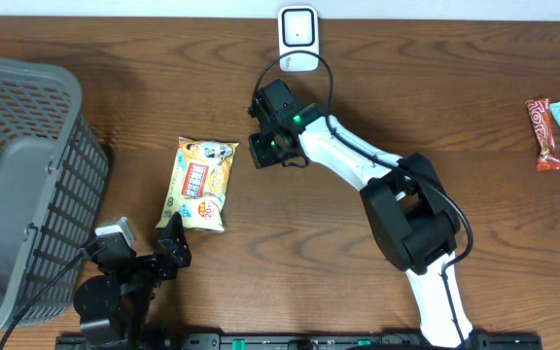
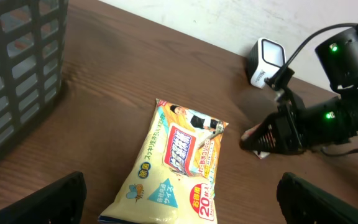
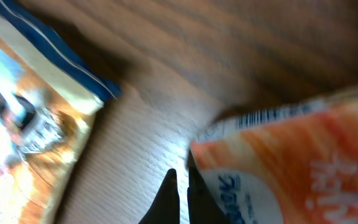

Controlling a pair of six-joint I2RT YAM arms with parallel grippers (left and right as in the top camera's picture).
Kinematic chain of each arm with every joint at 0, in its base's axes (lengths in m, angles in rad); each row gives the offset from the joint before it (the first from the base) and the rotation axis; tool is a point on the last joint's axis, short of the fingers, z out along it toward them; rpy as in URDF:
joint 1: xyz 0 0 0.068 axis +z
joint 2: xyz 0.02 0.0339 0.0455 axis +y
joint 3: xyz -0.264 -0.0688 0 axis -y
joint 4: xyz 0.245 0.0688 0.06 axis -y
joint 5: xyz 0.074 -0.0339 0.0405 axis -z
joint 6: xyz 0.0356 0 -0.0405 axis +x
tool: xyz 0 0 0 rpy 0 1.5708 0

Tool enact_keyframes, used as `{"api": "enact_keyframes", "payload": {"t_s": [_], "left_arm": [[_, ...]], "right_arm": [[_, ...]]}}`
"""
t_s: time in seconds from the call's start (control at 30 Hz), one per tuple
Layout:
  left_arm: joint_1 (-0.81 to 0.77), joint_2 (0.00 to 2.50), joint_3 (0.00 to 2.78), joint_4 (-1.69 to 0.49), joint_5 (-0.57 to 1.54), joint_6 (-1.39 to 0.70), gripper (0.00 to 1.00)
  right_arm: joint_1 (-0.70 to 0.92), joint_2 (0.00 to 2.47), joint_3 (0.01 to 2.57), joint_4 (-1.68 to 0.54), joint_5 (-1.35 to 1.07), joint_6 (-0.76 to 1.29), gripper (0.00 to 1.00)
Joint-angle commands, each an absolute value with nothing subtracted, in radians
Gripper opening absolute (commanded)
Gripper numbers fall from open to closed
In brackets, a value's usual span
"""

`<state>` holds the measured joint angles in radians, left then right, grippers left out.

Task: Scan the item barcode
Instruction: 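Reach the right gripper to the small orange packet and grasp it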

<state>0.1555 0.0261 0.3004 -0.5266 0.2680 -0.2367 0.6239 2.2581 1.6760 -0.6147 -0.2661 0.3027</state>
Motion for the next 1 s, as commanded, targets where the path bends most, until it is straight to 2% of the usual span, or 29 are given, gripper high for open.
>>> {"api": "enact_keyframes", "payload": {"t_s": [0.0,0.2,0.33,0.5,0.67,0.83,0.97], "left_arm": [[0.158,0.023,0.298,-0.524,0.280,-0.242,0.98],[0.158,0.023,0.298,-0.524,0.280,-0.242,0.98],[0.158,0.023,0.298,-0.524,0.280,-0.242,0.98],[0.158,0.023,0.298,-0.524,0.280,-0.242,0.98],[0.158,0.023,0.298,-0.524,0.280,-0.242,0.97],[0.158,0.023,0.298,-0.524,0.280,-0.242,0.98],[0.158,0.023,0.298,-0.524,0.280,-0.242,0.98]], "right_arm": [[0.622,2.236,1.676,-0.698,-0.234,0.204,0.01],[0.615,2.120,1.676,-0.793,-0.111,0.200,0.01],[0.638,2.082,1.674,-0.625,-0.168,0.200,0.04],[0.653,2.195,1.673,-0.423,-0.163,0.201,0.10],[0.646,2.294,1.673,-0.348,-0.155,0.201,0.09],[0.640,2.286,1.679,-0.447,-0.110,0.200,0.01],[0.638,2.242,1.683,-0.684,0.070,0.201,0.01]]}}
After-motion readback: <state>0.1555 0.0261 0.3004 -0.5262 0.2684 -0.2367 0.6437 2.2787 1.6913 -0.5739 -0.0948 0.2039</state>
